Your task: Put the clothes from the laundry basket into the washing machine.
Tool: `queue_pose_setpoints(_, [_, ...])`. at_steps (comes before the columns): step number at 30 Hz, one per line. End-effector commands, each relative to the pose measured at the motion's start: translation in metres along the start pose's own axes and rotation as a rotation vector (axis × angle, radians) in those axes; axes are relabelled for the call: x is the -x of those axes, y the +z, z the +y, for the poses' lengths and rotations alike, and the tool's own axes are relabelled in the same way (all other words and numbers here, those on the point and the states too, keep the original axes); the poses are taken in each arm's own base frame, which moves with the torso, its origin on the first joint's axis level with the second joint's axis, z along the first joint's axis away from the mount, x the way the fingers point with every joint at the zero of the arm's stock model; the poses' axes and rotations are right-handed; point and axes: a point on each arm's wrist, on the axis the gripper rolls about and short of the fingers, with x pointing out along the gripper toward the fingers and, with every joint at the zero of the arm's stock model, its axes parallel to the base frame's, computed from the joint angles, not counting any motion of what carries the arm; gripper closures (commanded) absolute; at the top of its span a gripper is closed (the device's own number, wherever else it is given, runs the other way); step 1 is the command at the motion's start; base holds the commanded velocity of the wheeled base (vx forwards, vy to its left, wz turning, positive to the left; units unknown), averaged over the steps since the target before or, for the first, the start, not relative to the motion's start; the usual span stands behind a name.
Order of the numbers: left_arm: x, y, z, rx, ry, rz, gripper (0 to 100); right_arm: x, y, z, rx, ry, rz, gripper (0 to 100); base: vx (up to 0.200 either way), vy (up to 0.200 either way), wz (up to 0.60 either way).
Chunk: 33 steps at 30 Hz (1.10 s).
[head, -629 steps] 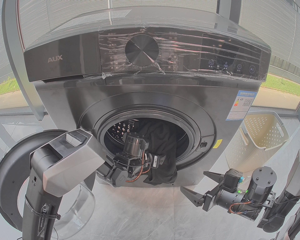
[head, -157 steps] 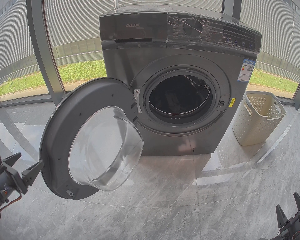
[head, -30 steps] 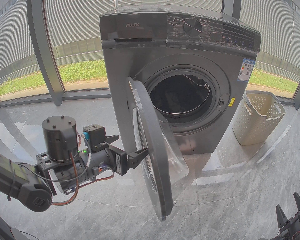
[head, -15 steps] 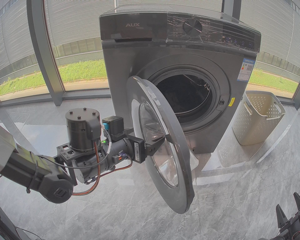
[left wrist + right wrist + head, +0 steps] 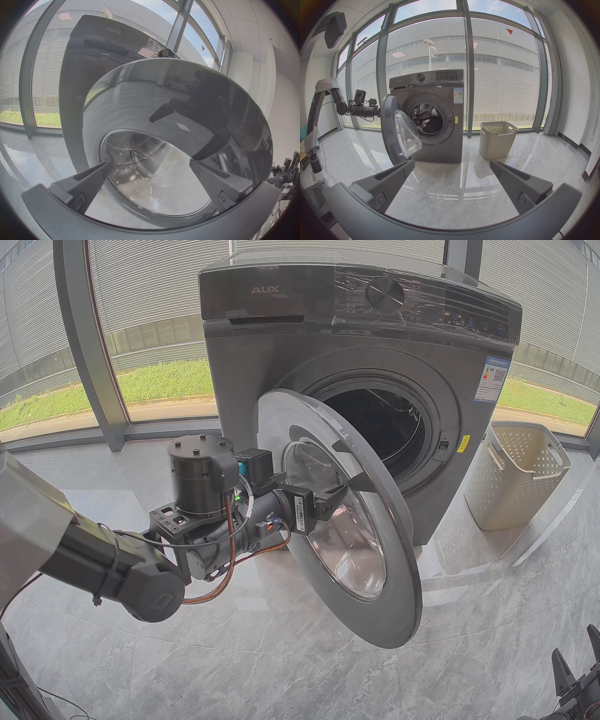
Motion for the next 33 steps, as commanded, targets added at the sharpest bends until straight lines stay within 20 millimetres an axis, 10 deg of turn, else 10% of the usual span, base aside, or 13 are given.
queue_pose_setpoints(1, [-0.014, -0.002, 0.000, 0.000, 0.005, -0.010, 0, 0.000, -0.003, 0.000, 0.001, 0.001, -0.006, 0, 0.000, 0.000, 0.00])
queue_pose_setpoints(33, [-0.068, 0.010, 0.017, 0.138, 0.139, -0.139, 0, 0.000, -0.003, 0.000, 0.001, 0.001, -0.006, 0, 0.000, 0.000, 0.00])
